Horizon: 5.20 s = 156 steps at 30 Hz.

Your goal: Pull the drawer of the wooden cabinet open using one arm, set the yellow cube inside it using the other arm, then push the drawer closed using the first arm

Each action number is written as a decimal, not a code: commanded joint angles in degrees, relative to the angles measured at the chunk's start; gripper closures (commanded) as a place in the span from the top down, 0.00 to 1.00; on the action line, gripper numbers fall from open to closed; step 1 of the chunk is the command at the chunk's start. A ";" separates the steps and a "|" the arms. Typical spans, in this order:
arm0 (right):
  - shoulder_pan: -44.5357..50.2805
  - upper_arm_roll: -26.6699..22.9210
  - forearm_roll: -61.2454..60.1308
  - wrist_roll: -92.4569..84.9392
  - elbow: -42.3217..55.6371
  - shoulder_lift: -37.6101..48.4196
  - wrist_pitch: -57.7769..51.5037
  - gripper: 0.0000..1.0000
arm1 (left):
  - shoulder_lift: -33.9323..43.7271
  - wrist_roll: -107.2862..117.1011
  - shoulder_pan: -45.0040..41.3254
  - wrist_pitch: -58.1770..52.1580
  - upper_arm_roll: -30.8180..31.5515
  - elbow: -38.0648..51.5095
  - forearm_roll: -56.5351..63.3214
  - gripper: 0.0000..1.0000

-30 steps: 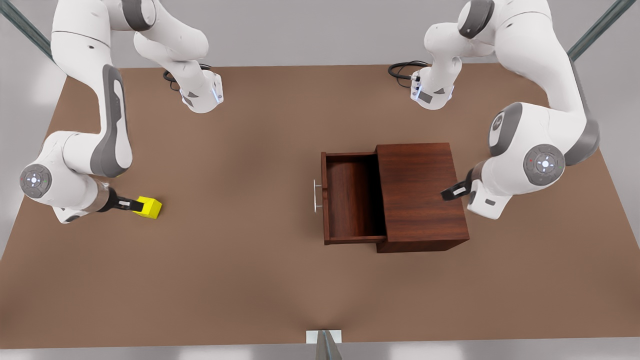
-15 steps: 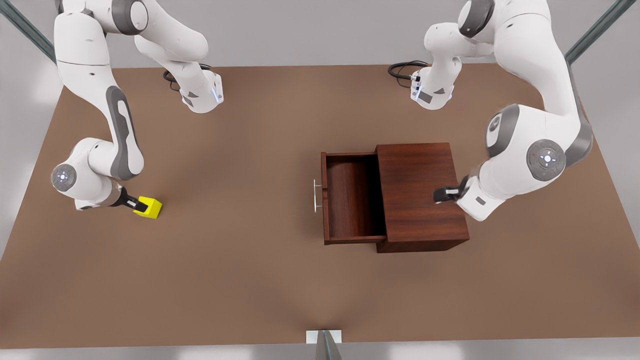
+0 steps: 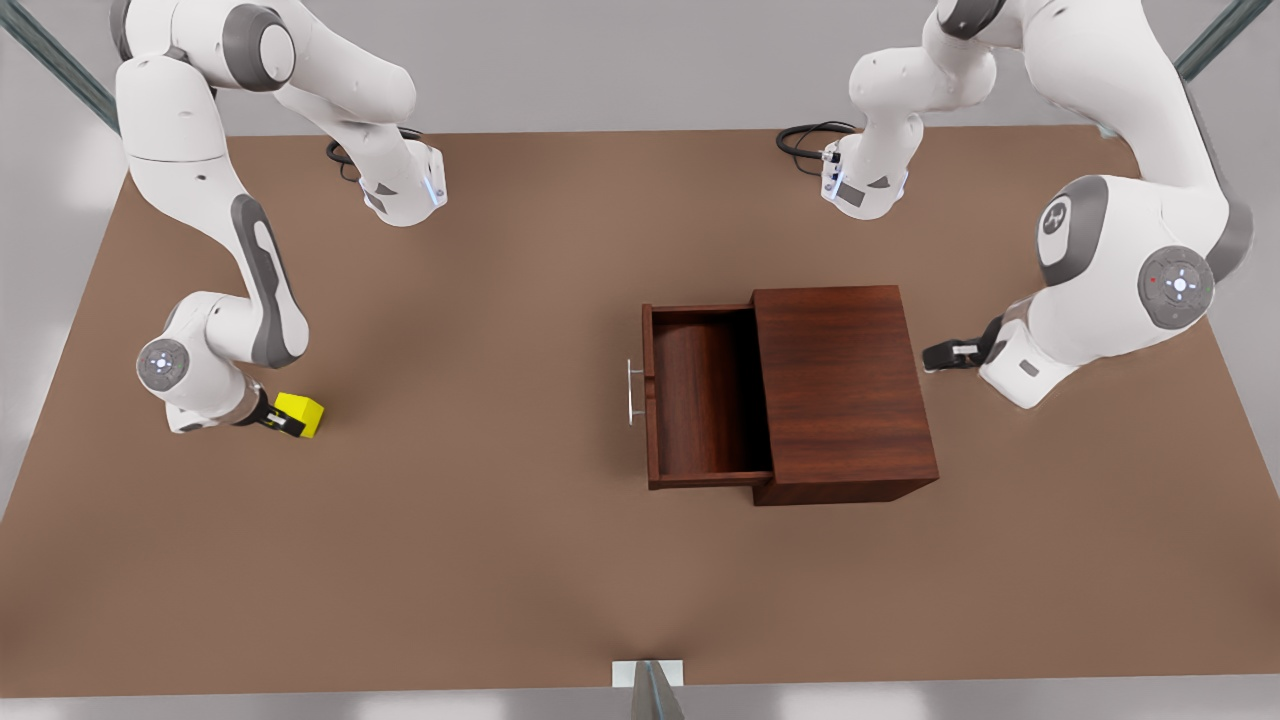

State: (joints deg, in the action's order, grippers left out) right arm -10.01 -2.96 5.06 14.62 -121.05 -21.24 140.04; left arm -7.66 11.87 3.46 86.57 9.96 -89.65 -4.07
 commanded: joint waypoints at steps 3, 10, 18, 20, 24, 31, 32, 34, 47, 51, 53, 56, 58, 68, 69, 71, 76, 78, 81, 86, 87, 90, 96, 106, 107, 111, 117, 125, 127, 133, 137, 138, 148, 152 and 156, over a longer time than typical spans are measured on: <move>-0.01 0.23 0.04 0.76 -0.24 0.06 0.84 1.00 | 0.89 -10.81 -1.44 8.35 -1.08 -0.17 -1.12 1.00; -0.36 0.23 0.66 0.15 -0.42 -2.22 1.11 1.00 | -2.98 -10.99 -3.29 8.17 -1.26 5.45 -0.85 1.00; -0.36 0.23 0.74 -0.03 -0.42 -4.95 2.25 1.00 | -2.36 -10.99 -3.81 5.63 1.11 6.24 1.35 1.00; -0.36 0.23 1.01 -0.12 -0.33 -5.39 2.25 1.00 | -2.19 -10.99 -3.82 5.54 1.20 6.42 3.37 1.00; -2.64 1.98 1.01 -0.12 -0.33 -5.48 2.34 1.00 | -2.45 -10.99 -5.13 4.57 1.29 7.21 5.22 1.00; -4.67 4.19 0.83 -0.29 -0.24 -5.56 2.34 1.00 | -3.16 -11.34 -5.92 5.63 1.20 7.30 4.78 1.00; -4.76 4.19 0.83 -0.29 -0.24 -5.56 2.34 0.92 | -3.16 -11.34 -6.01 5.63 1.20 7.30 4.78 1.00; -5.63 5.06 0.83 -0.29 -0.24 -5.56 2.43 0.85 | -3.42 -11.34 -6.01 5.63 1.20 7.30 4.69 1.00; -7.75 7.44 0.66 0.32 0.02 -5.30 2.08 0.76 | -3.42 -11.60 -7.24 5.71 1.11 7.39 5.13 1.00; -7.75 7.44 0.48 0.41 0.02 -4.95 1.64 0.73 | -3.59 -11.60 -7.07 6.42 1.03 7.30 4.78 1.00; -7.75 7.44 0.31 0.76 0.11 -4.07 1.28 0.70 | -3.59 -11.60 -7.07 6.50 1.03 7.30 4.95 1.00; -7.66 7.61 0.22 1.20 0.11 -2.49 0.14 0.69 | -3.59 -11.60 -7.07 6.50 0.94 7.30 5.22 1.00; -7.39 8.49 -1.80 2.34 0.90 -0.64 -3.46 0.68 | -3.59 -11.60 -7.15 6.42 0.94 7.30 5.30 1.00; -4.76 19.39 -3.74 24.23 18.65 1.91 -28.24 0.65 | -3.59 -11.51 -7.15 5.80 0.94 6.77 5.22 1.00; -3.88 19.30 -3.74 25.98 19.79 1.91 -29.21 0.65 | -3.59 -11.60 -6.72 5.80 0.94 6.86 4.95 1.00; -3.44 21.59 -3.74 30.55 22.08 1.82 -32.11 0.65 | -3.59 -11.69 -6.63 5.80 0.85 6.86 4.95 1.00; 4.73 21.76 -6.90 43.21 25.86 1.73 -34.05 0.64 | -4.91 -11.69 -3.72 7.29 1.02 7.21 4.86 1.00; 7.81 21.76 -7.17 48.13 27.18 1.64 -34.05 0.64 | -4.83 -11.69 -3.90 6.94 1.20 7.21 4.78 1.00; 11.76 21.76 -8.40 54.20 31.83 -0.02 -35.19 0.64 | -4.83 -11.78 -4.43 6.86 1.20 7.30 4.95 1.00; 19.94 21.68 -8.31 66.85 40.45 -5.83 -35.28 0.64 | -4.91 -11.78 -4.34 6.86 1.11 7.30 4.86 1.00; 21.17 21.68 -8.22 68.96 42.47 -7.23 -35.28 0.64 | -4.91 -11.78 -4.34 6.86 1.11 7.30 4.86 1.00; 24.95 21.68 -8.22 73.36 46.95 -9.87 -35.19 0.63 | -4.91 -11.78 -4.52 6.86 1.11 7.30 4.86 1.00; 33.56 21.06 -8.04 81.53 55.65 -16.29 -28.78 0.64 | -4.91 -11.78 -4.61 6.86 1.20 7.30 5.04 1.00; 40.94 19.40 -7.96 86.98 58.47 -19.98 -22.80 0.65 | -4.91 -11.78 -4.61 6.86 1.20 7.30 5.04 1.00; 42.88 17.37 -8.04 87.16 59.17 -21.03 -22.45 0.65 | -4.91 -11.78 -4.69 6.86 1.20 7.30 5.04 1.00; 45.08 16.23 -7.96 89.00 61.28 -23.67 -21.22 0.65 | -4.91 -11.78 -4.78 6.86 1.20 7.30 5.04 1.00; 47.89 13.85 -7.96 89.53 62.25 -24.72 -20.16 1.00 | -4.91 -11.78 -4.78 6.86 1.20 7.30 5.13 1.00; 36.40 14.55 -7.87 72.07 62.33 -14.81 -41.83 1.00 | -4.83 -9.50 -9.16 6.77 3.22 8.96 5.30 1.00; 19.27 17.46 -7.96 50.39 62.25 -9.26 -60.20 1.00 | -4.83 8.31 -24.61 6.68 3.31 10.02 7.66 1.00; -8.97 17.81 1.96 1.38 38.70 -1.26 -50.32 1.00 | -19.23 44.83 -38.43 18.70 4.01 22.06 9.17 1.00; -8.10 18.07 0.74 4.54 38.60 -2.13 -49.69 1.00 | -32.33 59.68 -50.05 25.57 1.29 30.85 23.58 1.00; -8.01 18.16 0.83 6.83 38.87 -2.31 -49.60 1.00 | -32.33 65.19 -49.78 30.22 1.20 31.73 22.01 1.00; -4.41 18.16 -1.19 -1.70 40.10 -4.68 -48.90 1.00 | -46.84 60.82 -49.52 37.88 -2.40 37.09 22.18 1.00; -4.67 17.72 -1.01 -2.40 40.10 -4.77 -49.08 1.00 | -48.42 61.43 -51.89 38.23 -3.90 37.00 24.11 1.00; -4.58 17.63 -0.93 -2.31 40.19 -4.69 -49.17 1.00 | -48.68 59.68 -53.38 34.11 -5.83 36.83 24.11 1.00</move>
State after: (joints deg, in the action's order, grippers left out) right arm -14.60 14.68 4.13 30.41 -80.90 -26.07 90.90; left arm -56.43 57.87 -49.70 122.98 4.42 -52.82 19.71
